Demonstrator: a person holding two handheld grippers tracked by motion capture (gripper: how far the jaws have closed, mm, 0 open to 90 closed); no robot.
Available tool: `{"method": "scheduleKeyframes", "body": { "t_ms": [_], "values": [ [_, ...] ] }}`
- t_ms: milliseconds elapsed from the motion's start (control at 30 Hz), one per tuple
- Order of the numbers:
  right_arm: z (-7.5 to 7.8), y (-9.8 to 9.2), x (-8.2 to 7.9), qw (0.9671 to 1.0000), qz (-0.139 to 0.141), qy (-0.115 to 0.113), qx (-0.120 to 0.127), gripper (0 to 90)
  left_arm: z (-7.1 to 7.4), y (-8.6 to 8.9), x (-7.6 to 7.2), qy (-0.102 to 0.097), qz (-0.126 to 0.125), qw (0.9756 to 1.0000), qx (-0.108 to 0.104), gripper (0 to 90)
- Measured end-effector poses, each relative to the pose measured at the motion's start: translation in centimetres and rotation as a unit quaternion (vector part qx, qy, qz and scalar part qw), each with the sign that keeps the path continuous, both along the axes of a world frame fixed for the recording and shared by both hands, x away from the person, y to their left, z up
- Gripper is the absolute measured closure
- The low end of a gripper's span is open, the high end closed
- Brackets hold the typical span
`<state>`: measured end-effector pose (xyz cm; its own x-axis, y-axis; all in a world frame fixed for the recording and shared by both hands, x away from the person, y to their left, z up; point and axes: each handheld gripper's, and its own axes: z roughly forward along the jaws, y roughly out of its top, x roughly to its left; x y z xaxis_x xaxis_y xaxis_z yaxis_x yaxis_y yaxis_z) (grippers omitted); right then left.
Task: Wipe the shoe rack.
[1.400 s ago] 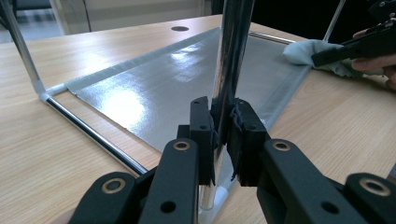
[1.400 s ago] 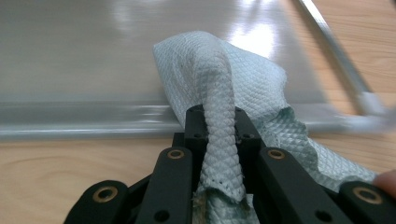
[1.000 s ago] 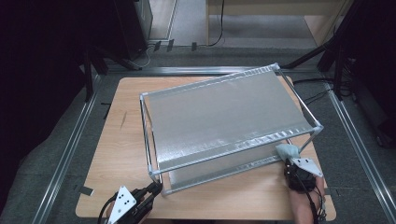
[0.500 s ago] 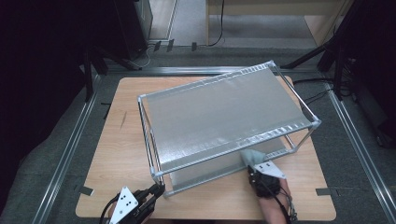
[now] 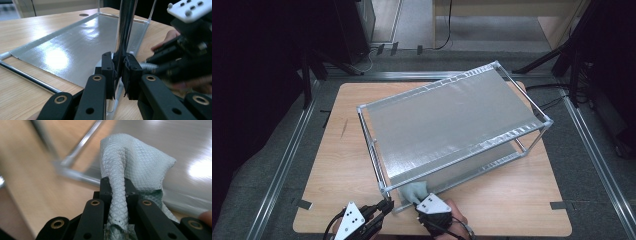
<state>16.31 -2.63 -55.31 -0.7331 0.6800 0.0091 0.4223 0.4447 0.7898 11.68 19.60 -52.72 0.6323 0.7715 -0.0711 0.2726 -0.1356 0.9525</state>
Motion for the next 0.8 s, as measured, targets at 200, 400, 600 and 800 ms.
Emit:
{"method": "scheduleKeyframes", "body": {
  "t_ms": [200, 400, 600, 800],
  "values": [
    [0.3, -1.9, 1.6, 0.9999, -0.011, 0.004, 0.000, 83.6, 0.0, 0.1, 0.1, 0.002, -0.003, 1.0000, -0.004, 81.5],
    [0.8, -6.8, 4.5, 0.9965, -0.084, -0.002, -0.002, 83.4, 0.0, 0.1, 0.1, 0.002, -0.006, 1.0000, -0.003, 81.5],
    [1.0, -12.5, 7.2, 0.9865, -0.163, 0.012, 0.009, 83.4, 0.0, 0.2, 0.2, 0.003, -0.010, 0.9999, -0.002, 81.4],
    [1.4, -17.1, 9.6, 0.9690, -0.246, 0.019, 0.006, 83.1, 0.0, 0.4, 0.2, 0.003, -0.013, 0.9999, -0.003, 81.4]
  ]
}}
